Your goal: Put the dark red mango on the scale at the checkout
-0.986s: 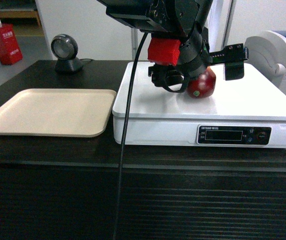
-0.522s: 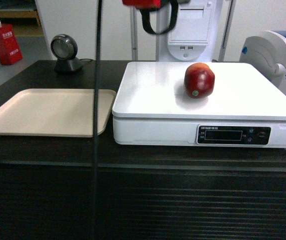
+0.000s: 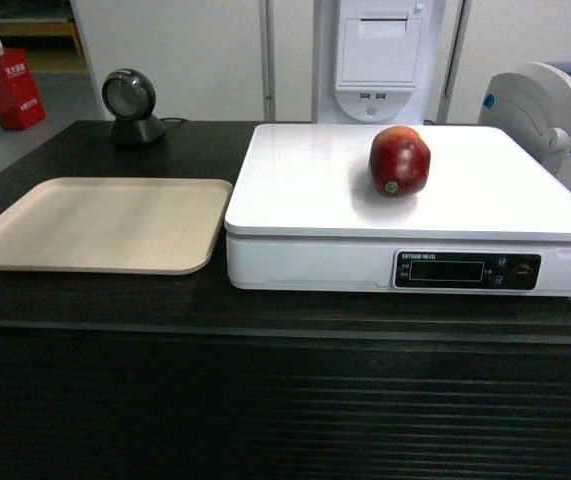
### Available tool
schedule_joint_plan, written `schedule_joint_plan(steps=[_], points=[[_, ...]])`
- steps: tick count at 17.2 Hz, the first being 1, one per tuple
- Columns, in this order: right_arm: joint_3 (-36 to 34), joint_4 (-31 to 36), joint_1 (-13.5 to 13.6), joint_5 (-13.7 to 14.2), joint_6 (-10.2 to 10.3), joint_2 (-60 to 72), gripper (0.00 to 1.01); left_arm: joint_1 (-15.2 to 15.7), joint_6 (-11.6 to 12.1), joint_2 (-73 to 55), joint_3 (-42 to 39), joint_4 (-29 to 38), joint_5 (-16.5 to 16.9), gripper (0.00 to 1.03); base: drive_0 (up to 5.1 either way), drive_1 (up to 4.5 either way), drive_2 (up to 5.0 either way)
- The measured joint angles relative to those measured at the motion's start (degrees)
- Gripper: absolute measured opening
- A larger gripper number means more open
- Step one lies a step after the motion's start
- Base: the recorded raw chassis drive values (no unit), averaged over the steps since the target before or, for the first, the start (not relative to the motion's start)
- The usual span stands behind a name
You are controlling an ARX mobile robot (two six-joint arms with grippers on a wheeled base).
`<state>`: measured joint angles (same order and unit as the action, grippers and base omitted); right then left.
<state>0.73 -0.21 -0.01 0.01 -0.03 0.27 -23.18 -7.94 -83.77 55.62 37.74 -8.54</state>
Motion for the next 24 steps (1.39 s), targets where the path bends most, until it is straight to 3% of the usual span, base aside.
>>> schedule_joint_plan(steps=[1, 2, 3, 5, 13, 15, 21, 23, 24], points=[[0.0, 0.0, 0.0, 0.0, 0.0, 0.0, 0.98, 1.2, 2.9, 4.4, -4.0, -6.6, -7.3, 0.85, 0.0, 0.00, 0.0], [0.0, 0.0, 0.0, 0.0, 0.0, 0.0, 0.98, 2.3, 4.2, 6.3, -7.3, -6.7, -8.7, 0.80, 0.0, 0.00, 0.0], [0.0, 0.0, 0.0, 0.0, 0.0, 0.0, 0.98, 5.6, 5.6, 10.8, -15.0, -5.1, -8.8, 0.67, 0.0, 0.00, 0.0], [0.0, 0.0, 0.0, 0.0, 0.0, 0.0, 0.98, 9.0, 6.6, 16.7, -23.3, -1.7, -7.1, 0.47, 0.0, 0.00, 0.0], [0.0, 0.0, 0.0, 0.0, 0.0, 0.0, 0.98, 11.4, 6.9, 22.4, -32.3, 0.5, -2.9, 0.18, 0.0, 0.00, 0.0], [0.0, 0.0, 0.0, 0.0, 0.0, 0.0, 0.98, 13.5, 7.0, 25.6, -37.0, 1.0, -1.4, 0.02, 0.0, 0.00, 0.0], [0.0, 0.0, 0.0, 0.0, 0.0, 0.0, 0.98, 18.2, 7.1, 37.8, -47.1, -0.7, 3.3, 0.02, 0.0, 0.00, 0.0], [0.0, 0.0, 0.0, 0.0, 0.0, 0.0, 0.98, 22.6, 7.1, 41.8, -49.1, -2.6, 8.0, 0.02, 0.0, 0.00, 0.0], [0.0, 0.0, 0.0, 0.0, 0.0, 0.0, 0.98, 23.5, 7.1, 43.8, -49.9, -3.8, 7.8, 0.02, 0.0, 0.00, 0.0]])
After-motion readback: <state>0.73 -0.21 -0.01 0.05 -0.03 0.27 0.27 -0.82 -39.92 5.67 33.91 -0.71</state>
